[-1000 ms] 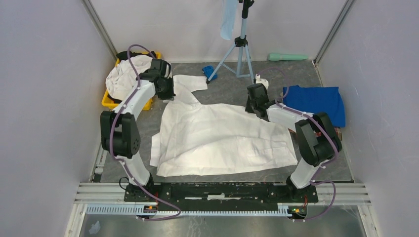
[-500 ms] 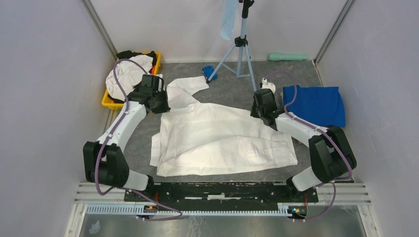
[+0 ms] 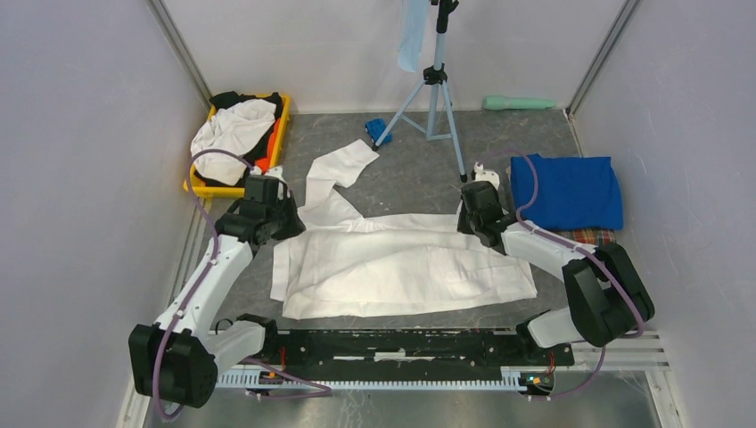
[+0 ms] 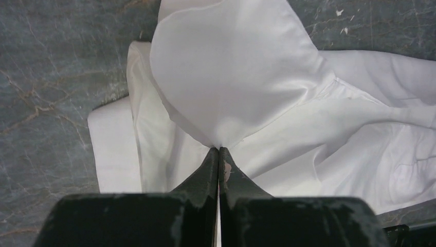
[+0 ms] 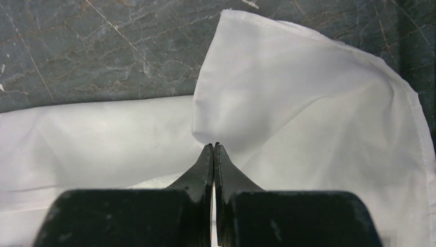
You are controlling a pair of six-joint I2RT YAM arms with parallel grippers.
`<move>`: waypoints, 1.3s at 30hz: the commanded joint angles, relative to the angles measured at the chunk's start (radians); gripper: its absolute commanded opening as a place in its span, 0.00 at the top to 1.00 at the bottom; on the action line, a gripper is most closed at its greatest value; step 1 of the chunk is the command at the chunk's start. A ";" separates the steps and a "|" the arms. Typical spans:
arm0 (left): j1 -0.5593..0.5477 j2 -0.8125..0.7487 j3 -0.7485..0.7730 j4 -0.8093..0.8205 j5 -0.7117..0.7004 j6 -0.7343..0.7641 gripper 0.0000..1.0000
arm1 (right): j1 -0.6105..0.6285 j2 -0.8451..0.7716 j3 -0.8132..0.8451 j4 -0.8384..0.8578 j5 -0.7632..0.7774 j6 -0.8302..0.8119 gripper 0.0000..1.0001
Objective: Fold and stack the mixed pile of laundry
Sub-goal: Fold the shirt.
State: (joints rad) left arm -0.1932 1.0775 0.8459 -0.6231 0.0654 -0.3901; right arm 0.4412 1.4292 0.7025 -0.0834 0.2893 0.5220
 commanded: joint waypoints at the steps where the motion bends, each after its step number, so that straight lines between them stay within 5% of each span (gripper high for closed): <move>1: -0.005 -0.071 -0.078 0.048 0.013 -0.093 0.98 | 0.017 -0.037 -0.028 0.018 0.040 0.004 1.00; 6: -0.005 -0.153 -0.180 0.087 0.005 -0.163 0.98 | 0.023 -0.052 -0.075 0.022 0.067 0.026 1.00; 11: -0.006 -0.259 -0.280 0.121 -0.009 -0.242 0.94 | 0.022 -0.080 -0.067 -0.004 0.036 -0.001 0.80; 13: -0.006 -0.345 -0.301 0.120 -0.040 -0.271 0.78 | 0.022 -0.115 -0.039 -0.033 0.025 -0.017 0.70; 16: -0.006 -0.465 -0.313 0.109 -0.110 -0.299 0.40 | 0.023 -0.190 -0.001 -0.048 0.022 -0.047 0.45; 18: -0.006 -0.516 -0.311 0.108 -0.151 -0.302 0.32 | 0.023 -0.230 0.022 -0.050 0.042 -0.067 0.34; 26: -0.049 -0.289 -0.245 0.220 -0.102 -0.257 0.49 | 0.022 -0.113 0.144 -0.019 0.159 -0.130 0.33; 32: -0.177 -0.009 -0.191 0.329 -0.134 -0.214 0.51 | 0.022 0.152 0.374 -0.149 0.204 -0.128 0.40; 39: -0.184 0.175 -0.230 0.462 -0.134 -0.195 0.55 | 0.027 0.313 0.464 -0.242 0.262 -0.019 0.44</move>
State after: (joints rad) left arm -0.3756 1.2049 0.6125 -0.2852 -0.0505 -0.6258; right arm 0.4629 1.7073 1.1198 -0.2504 0.4797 0.4358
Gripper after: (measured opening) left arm 0.455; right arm 0.562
